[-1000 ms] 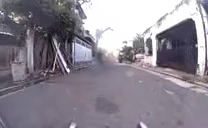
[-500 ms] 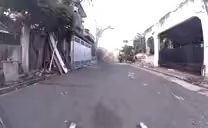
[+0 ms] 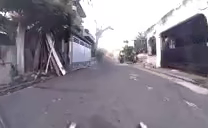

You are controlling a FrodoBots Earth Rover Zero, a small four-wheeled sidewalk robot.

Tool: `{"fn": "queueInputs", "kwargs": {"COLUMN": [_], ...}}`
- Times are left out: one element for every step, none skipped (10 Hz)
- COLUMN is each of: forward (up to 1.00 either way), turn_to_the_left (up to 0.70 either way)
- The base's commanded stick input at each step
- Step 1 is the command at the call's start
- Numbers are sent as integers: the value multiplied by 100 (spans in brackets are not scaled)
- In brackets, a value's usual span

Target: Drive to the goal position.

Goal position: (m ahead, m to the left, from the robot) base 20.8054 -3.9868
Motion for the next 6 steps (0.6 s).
{"fn": "queueInputs", "kwargs": {"forward": [70, 70, 70, 70, 70, 70], "turn_to_the_left": [0, 0, 0, 0, 0, 0]}}
